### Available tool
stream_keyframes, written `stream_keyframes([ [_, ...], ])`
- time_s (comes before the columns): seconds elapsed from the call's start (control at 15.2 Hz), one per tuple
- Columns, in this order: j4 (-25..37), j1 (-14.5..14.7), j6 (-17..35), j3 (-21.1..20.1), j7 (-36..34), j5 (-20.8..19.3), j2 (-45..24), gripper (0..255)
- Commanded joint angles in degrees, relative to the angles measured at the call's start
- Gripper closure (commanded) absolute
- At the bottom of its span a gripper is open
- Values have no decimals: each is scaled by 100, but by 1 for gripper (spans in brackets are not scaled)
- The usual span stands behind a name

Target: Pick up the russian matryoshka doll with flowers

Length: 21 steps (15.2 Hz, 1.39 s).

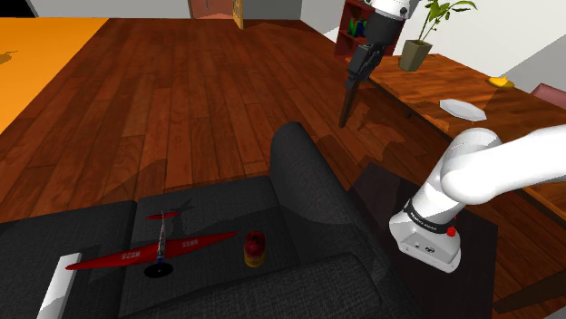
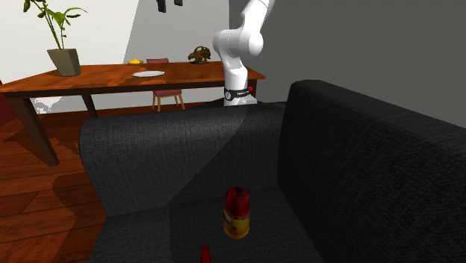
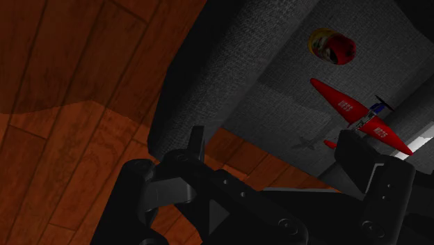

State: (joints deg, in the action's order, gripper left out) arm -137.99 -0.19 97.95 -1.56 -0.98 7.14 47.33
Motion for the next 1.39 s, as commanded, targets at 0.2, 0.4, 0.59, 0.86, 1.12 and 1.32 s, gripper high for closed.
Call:
stream_keyframes([
  [0.2, -127, 127, 370, -269, -106, 96, -372, 0],
  [0.4, -204, 249, 740, -536, -215, 177, -796, 0],
  [0.59, -231, 357, 1107, -802, -330, 235, -1269, 0],
  [0.86, -187, 480, 1581, -1152, -501, 260, -1968, 0],
  [1.12, -55, 579, 2026, -1490, -709, 200, -2737, 0],
  [1.32, 101, 641, 2331, -1731, -899, 82, -3352, 0],
])
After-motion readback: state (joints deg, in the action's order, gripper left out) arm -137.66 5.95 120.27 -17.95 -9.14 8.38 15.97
